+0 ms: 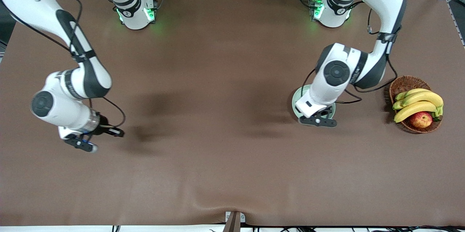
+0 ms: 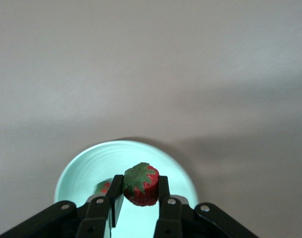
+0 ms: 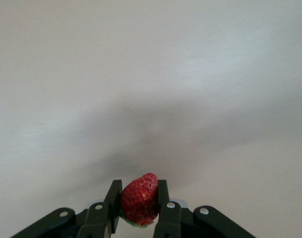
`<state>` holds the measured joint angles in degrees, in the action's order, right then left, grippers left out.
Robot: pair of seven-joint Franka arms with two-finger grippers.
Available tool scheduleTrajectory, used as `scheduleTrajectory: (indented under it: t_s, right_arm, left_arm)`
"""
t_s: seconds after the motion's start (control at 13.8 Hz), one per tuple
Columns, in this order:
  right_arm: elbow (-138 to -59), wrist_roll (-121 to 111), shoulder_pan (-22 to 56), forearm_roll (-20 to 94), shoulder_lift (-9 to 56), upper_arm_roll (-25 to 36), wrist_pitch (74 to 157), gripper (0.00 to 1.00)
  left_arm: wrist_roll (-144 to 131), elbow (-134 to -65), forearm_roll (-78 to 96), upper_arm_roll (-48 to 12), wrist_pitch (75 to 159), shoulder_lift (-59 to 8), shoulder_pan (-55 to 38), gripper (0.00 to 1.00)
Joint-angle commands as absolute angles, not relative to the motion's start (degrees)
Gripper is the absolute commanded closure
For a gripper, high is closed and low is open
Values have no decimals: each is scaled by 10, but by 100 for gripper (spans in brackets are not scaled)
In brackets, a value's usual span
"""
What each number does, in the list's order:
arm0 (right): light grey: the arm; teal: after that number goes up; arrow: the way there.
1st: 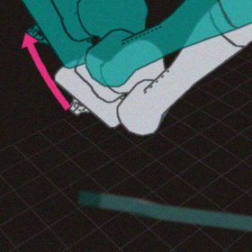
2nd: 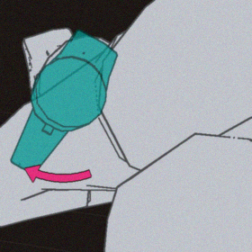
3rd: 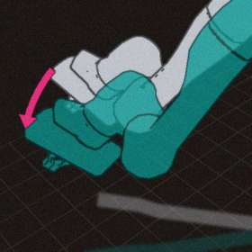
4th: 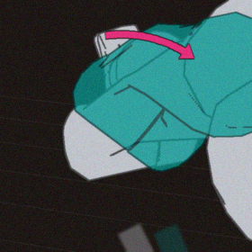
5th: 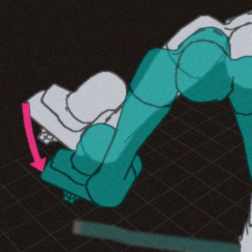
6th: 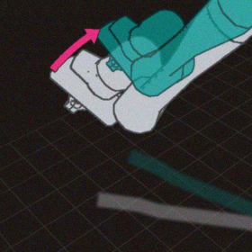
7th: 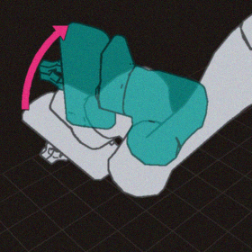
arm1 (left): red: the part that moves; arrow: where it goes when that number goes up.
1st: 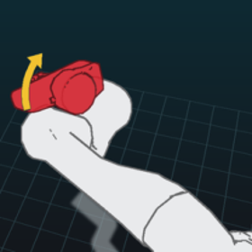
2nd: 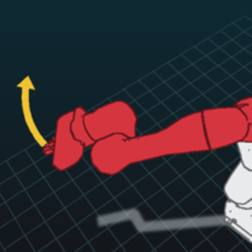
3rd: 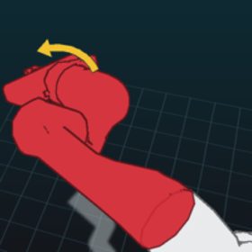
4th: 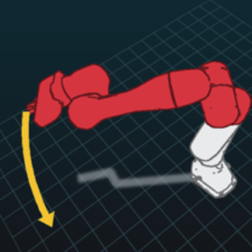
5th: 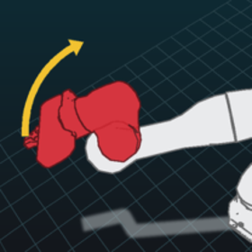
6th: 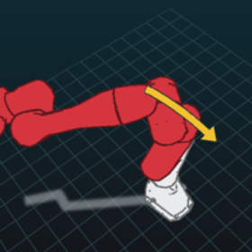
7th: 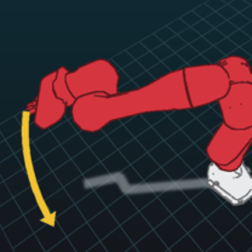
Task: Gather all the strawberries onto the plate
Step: 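Drop the strawberry onto the plate while the right gripper carries the third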
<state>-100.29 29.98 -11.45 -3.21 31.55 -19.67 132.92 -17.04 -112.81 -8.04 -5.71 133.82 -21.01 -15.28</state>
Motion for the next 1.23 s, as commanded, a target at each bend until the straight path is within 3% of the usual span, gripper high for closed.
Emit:
scheduleTrajectory:
  t_s: [0.0, 0.36, 0.51, 0.58, 0.65, 0.73, 0.94, 1.16]
  right_arm:
    - [-902, 393, -49, -5, 391, -192, 1320, 97]
    - [-784, 541, 68, -8, 478, -192, 1336, 99]
    - [-778, 569, 100, -8, 499, -191, 1389, 99]
    - [-777, 581, 118, -8, 508, -191, 1424, 99]
    - [-775, 591, 133, -9, 519, -190, 1451, 99]
    - [-769, 598, 145, -10, 528, -189, 1468, 99]
    - [-765, 598, 177, -17, 538, -171, 1474, 99]
    - [-785, 600, 239, -17, 533, -110, 1449, 98]
  left_arm:
    - [-169, -1193, -97, -68, 1400, -199, -124, 100]
    - [-171, -1195, -90, -70, 1427, -237, -125, 99]
    - [-171, -1194, -89, -70, 1440, -249, -129, 85]
    - [-171, -1193, -89, -70, 1442, -254, -130, 63]
    - [-173, -1191, -89, -70, 1442, -255, -131, 22]
    - [-180, -1190, -88, -70, 1442, -255, -131, 0]
    - [-181, -1187, -88, -70, 1441, -253, -134, 0]
    - [-179, -1155, -88, -70, 1434, -245, -130, 0]
